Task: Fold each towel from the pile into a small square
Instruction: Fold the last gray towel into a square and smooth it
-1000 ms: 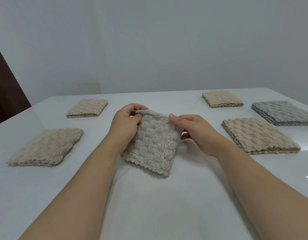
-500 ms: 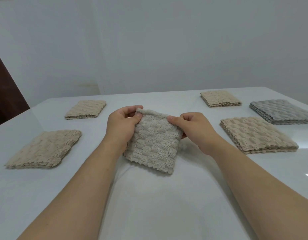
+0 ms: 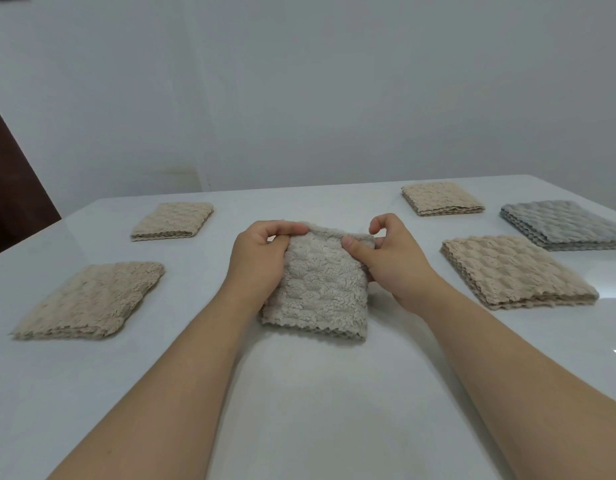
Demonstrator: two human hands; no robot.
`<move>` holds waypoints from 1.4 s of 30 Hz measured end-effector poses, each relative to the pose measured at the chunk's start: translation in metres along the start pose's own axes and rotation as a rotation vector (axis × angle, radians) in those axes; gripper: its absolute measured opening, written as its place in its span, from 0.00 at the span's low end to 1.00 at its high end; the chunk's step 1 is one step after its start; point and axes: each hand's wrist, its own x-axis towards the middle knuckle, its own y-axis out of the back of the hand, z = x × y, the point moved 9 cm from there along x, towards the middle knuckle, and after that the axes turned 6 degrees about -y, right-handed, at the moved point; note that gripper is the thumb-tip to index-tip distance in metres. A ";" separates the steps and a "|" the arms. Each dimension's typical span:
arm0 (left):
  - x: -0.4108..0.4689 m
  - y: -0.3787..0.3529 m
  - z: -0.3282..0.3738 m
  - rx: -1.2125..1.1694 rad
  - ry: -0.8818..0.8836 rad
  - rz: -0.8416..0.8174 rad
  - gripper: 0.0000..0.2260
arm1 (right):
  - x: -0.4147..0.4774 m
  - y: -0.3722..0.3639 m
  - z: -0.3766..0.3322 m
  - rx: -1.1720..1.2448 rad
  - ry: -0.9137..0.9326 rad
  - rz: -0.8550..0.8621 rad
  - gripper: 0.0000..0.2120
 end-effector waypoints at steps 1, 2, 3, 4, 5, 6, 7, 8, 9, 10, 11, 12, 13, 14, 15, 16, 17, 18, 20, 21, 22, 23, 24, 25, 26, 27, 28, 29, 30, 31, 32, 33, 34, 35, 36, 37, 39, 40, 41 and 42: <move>-0.001 -0.002 0.002 0.025 -0.029 -0.015 0.14 | 0.001 0.001 0.002 0.028 -0.014 0.014 0.18; -0.002 -0.003 0.003 0.052 -0.052 -0.033 0.13 | 0.002 0.002 0.004 0.070 -0.042 0.022 0.18; -0.002 -0.004 0.002 0.075 -0.058 -0.052 0.11 | 0.002 0.002 0.007 0.115 -0.085 0.026 0.19; -0.003 -0.005 0.000 0.081 -0.045 -0.067 0.10 | 0.002 0.001 0.010 0.153 -0.138 0.018 0.19; -0.003 -0.006 -0.002 0.070 -0.018 -0.079 0.09 | 0.001 -0.001 0.013 0.184 -0.191 0.002 0.19; -0.004 -0.006 -0.004 0.050 0.014 -0.089 0.08 | 0.000 -0.003 0.016 0.204 -0.232 -0.019 0.19; -0.005 -0.006 -0.005 0.036 0.045 -0.094 0.07 | -0.001 -0.005 0.018 0.206 -0.258 -0.034 0.18; -0.006 -0.007 -0.005 0.031 0.071 -0.099 0.07 | -0.002 -0.006 0.020 0.193 -0.268 -0.038 0.17; -0.007 -0.008 -0.007 0.032 0.093 -0.113 0.10 | -0.002 -0.005 0.020 0.167 -0.260 -0.028 0.17; -0.009 -0.011 -0.008 0.018 0.112 -0.139 0.14 | -0.001 -0.003 0.020 0.138 -0.232 -0.009 0.17; -0.011 -0.016 -0.010 -0.022 0.129 -0.169 0.19 | 0.000 -0.001 0.018 0.108 -0.194 0.013 0.17; -0.013 -0.020 -0.014 -0.080 0.154 -0.193 0.22 | 0.001 0.002 0.016 0.080 -0.154 0.037 0.17; -0.015 -0.024 -0.018 -0.136 0.187 -0.203 0.23 | 0.002 0.005 0.013 0.055 -0.117 0.060 0.17; -0.016 -0.025 -0.022 -0.185 0.231 -0.195 0.22 | 0.003 0.008 0.011 0.039 -0.084 0.076 0.16; -0.017 -0.025 -0.026 -0.234 0.278 -0.180 0.21 | 0.003 0.009 0.009 0.026 -0.055 0.087 0.16; -0.019 -0.026 -0.028 -0.285 0.321 -0.173 0.19 | 0.004 0.011 0.007 0.008 -0.025 0.095 0.16; -0.019 -0.028 -0.030 -0.331 0.354 -0.177 0.17 | 0.004 0.011 0.005 -0.019 0.003 0.105 0.15; -0.020 -0.030 -0.030 -0.370 0.374 -0.189 0.15 | 0.004 0.012 0.003 -0.047 0.024 0.113 0.15; -0.019 -0.032 -0.030 -0.400 0.382 -0.201 0.13 | 0.002 0.009 0.002 -0.036 0.020 0.101 0.14; -0.018 -0.031 -0.031 -0.393 0.378 -0.189 0.12 | 0.002 0.007 0.003 0.009 -0.014 0.080 0.15; -0.017 -0.029 -0.033 -0.378 0.369 -0.166 0.12 | 0.002 0.005 0.005 0.053 -0.065 0.052 0.15; -0.014 -0.026 -0.035 -0.353 0.357 -0.136 0.11 | -0.001 0.001 0.008 0.075 -0.125 0.018 0.15; -0.012 -0.022 -0.036 -0.324 0.342 -0.104 0.11 | -0.003 -0.003 0.010 0.065 -0.177 -0.019 0.15; -0.009 -0.019 -0.038 -0.297 0.329 -0.075 0.10 | -0.005 -0.006 0.013 0.030 -0.215 -0.052 0.16; -0.008 -0.016 -0.039 -0.281 0.319 -0.052 0.10 | -0.006 -0.009 0.016 -0.008 -0.237 -0.076 0.17; -0.006 -0.014 -0.040 -0.272 0.314 -0.036 0.10 | -0.006 -0.010 0.018 -0.025 -0.247 -0.090 0.17; -0.005 -0.013 -0.041 -0.273 0.313 -0.023 0.10 | -0.006 -0.011 0.018 -0.012 -0.249 -0.099 0.16; -0.004 -0.012 -0.043 -0.279 0.316 -0.009 0.10 | -0.006 -0.012 0.018 0.025 -0.250 -0.110 0.15; -0.004 -0.011 -0.045 -0.290 0.322 0.008 0.11 | -0.006 -0.014 0.016 0.078 -0.247 -0.133 0.14; -0.003 -0.010 -0.048 -0.301 0.328 0.029 0.11 | -0.005 -0.016 0.014 0.138 -0.239 -0.163 0.15; -0.002 -0.009 -0.049 -0.315 0.334 0.050 0.12 | -0.005 -0.018 0.012 0.190 -0.226 -0.192 0.18; -0.002 -0.008 -0.051 -0.329 0.341 0.070 0.12 | -0.006 -0.020 0.009 0.224 -0.208 -0.214 0.22; -0.001 -0.007 -0.052 -0.345 0.346 0.085 0.11 | -0.005 -0.021 0.008 0.233 -0.181 -0.222 0.25; -0.001 -0.007 -0.053 -0.356 0.350 0.093 0.11 | -0.005 -0.021 0.006 0.223 -0.145 -0.221 0.27; -0.001 -0.007 -0.053 -0.361 0.351 0.095 0.11 | -0.005 -0.021 0.005 0.204 -0.112 -0.214 0.28; -0.001 -0.007 -0.052 -0.357 0.349 0.090 0.11 | -0.005 -0.021 0.004 0.184 -0.086 -0.202 0.28; 0.000 -0.008 -0.052 -0.345 0.343 0.081 0.11 | -0.005 -0.019 0.003 0.157 -0.062 -0.177 0.26; 0.000 -0.008 -0.052 -0.337 0.339 0.080 0.11 | -0.005 -0.018 0.002 0.153 -0.060 -0.169 0.25; 0.000 -0.008 -0.052 -0.326 0.337 0.079 0.11 | -0.005 -0.017 0.002 0.160 -0.065 -0.163 0.23; 0.000 -0.008 -0.052 -0.314 0.332 0.077 0.10 | -0.005 -0.016 0.002 0.178 -0.077 -0.157 0.22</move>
